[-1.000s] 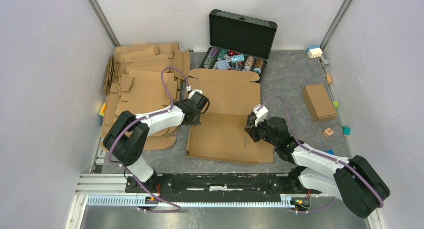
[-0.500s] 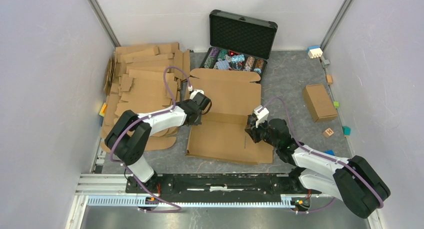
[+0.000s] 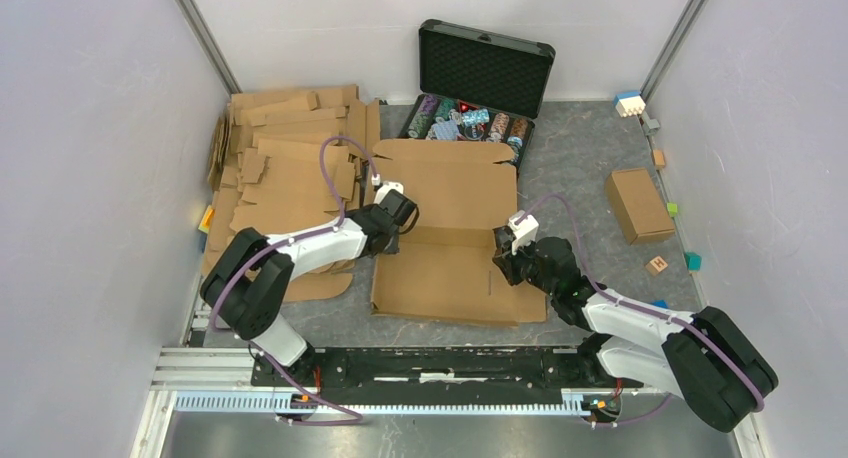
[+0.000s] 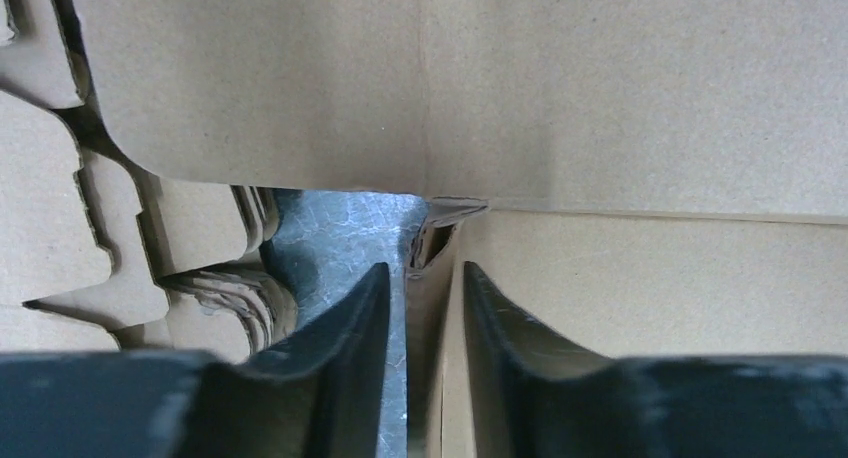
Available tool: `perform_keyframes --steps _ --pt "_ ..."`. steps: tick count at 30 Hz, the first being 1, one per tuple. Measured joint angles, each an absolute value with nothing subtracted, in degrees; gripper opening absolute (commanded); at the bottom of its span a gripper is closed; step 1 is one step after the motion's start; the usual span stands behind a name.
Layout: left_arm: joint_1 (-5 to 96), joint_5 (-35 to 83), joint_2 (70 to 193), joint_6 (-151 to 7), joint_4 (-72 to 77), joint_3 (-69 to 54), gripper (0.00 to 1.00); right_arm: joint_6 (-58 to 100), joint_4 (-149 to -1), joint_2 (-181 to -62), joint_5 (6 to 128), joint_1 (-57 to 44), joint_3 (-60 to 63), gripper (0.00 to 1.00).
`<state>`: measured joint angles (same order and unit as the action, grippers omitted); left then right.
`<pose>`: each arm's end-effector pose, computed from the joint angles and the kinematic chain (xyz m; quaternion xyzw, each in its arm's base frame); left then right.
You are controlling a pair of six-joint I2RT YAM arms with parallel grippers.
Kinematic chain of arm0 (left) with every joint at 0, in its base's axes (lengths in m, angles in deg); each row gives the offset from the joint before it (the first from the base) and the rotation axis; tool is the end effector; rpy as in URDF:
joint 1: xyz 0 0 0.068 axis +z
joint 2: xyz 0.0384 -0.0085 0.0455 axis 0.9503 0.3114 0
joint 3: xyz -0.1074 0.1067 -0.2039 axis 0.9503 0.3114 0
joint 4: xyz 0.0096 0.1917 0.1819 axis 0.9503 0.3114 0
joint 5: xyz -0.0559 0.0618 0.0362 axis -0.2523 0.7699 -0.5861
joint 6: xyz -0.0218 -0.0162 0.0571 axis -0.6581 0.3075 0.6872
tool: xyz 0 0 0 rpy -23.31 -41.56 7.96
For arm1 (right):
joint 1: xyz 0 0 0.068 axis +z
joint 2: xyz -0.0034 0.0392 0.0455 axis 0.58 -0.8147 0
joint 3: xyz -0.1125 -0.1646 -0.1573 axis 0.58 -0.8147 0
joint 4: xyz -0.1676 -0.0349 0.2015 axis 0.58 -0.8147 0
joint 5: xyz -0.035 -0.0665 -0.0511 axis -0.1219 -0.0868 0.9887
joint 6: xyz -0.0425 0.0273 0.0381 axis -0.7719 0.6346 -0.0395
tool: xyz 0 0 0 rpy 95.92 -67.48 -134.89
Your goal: Fold the paper box
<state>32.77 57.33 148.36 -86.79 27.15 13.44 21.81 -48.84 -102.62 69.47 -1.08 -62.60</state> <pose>0.2524 -0.1783 0.1359 0.0530 0.9487 0.0562 0.3066 0.1799 0.1283 0.1230 -0.2185 0.8162 0.2275 0.4840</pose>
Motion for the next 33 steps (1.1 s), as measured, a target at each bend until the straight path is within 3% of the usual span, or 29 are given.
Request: perform_keyframes --steps 8,17,24,27,31,33 --pt "32.8 59.6 141.3 -86.7 27.0 17.0 0.65 21.8 -49.7 -103.6 70.9 -1.1 -62.6 0.11" --pt "29.7 60.6 125.7 -87.3 27.9 18.6 0.7 21.8 -49.4 -103.6 69.6 -1.1 -62.6 0.22" --pt "21.1 54.0 131.6 -87.2 28.7 8.6 0.68 21.9 -48.8 -104.4 69.6 -1.1 -62.6 0.35" --pt "20.4 49.2 137.4 -87.2 27.6 3.2 0.68 22.0 -48.4 -104.4 70.6 -1.1 -62.6 0.32" --pt "20.4 44.8 143.3 -86.4 25.8 -0.2 0.66 22.4 -48.0 -104.4 72.2 -1.1 -62.6 0.08" --pt "20.4 43.0 145.8 -85.7 25.6 -1.7 0.65 22.7 -47.5 -104.4 72.1 -1.1 -62.7 0.05"
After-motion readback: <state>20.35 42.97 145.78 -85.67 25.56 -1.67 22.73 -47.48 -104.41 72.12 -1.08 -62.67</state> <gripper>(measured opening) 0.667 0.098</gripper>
